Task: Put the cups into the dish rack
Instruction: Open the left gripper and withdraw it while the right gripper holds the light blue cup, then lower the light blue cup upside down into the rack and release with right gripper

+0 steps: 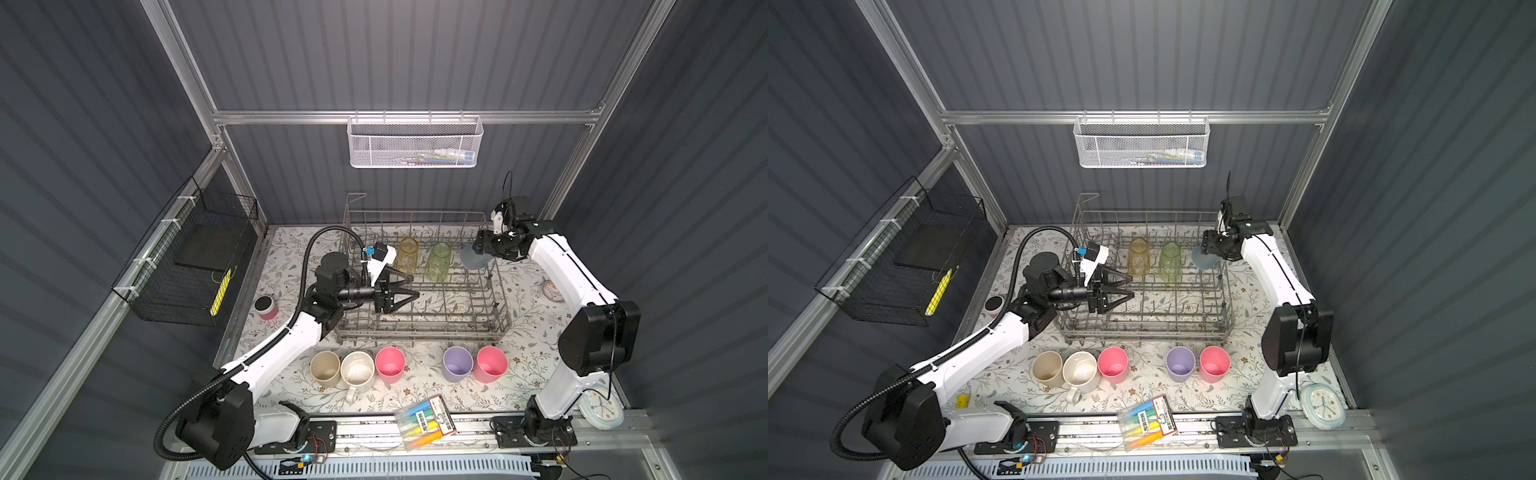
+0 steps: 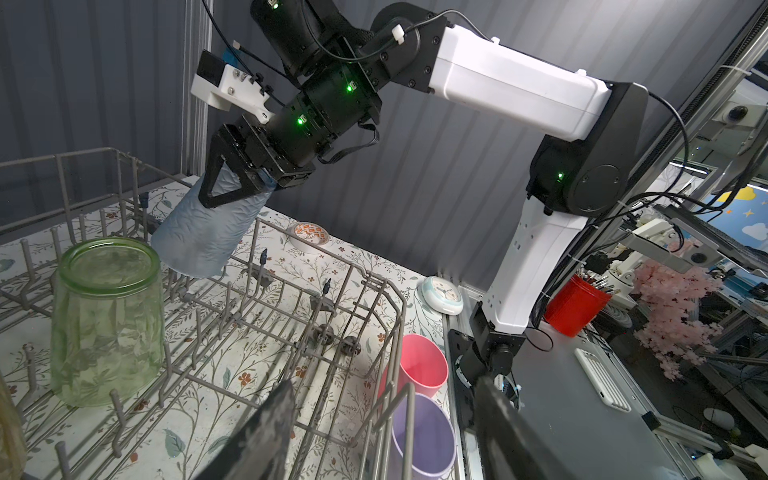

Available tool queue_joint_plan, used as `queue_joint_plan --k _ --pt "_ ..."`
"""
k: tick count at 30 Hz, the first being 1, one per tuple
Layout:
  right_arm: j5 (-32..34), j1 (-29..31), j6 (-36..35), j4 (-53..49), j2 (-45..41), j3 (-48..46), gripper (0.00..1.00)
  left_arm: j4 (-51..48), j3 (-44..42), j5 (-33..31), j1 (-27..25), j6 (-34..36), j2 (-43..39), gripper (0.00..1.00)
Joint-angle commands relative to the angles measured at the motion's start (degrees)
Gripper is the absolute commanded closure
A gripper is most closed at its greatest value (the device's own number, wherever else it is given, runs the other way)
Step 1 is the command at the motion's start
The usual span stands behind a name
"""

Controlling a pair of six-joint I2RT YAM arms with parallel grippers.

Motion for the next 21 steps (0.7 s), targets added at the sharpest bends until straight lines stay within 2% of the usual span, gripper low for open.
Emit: queue_joint_plan --k 1,21 --pt "0.5 0.4 -0.8 -0.5 1.1 2.6 0.77 0.6 0.0 1.0 0.2 0.8 0.5 0.32" --pt "3.5 2.5 -1.7 -3.8 8.4 6.4 0.74 0.2 0.1 1.2 0.2 1.4 1.0 0.33"
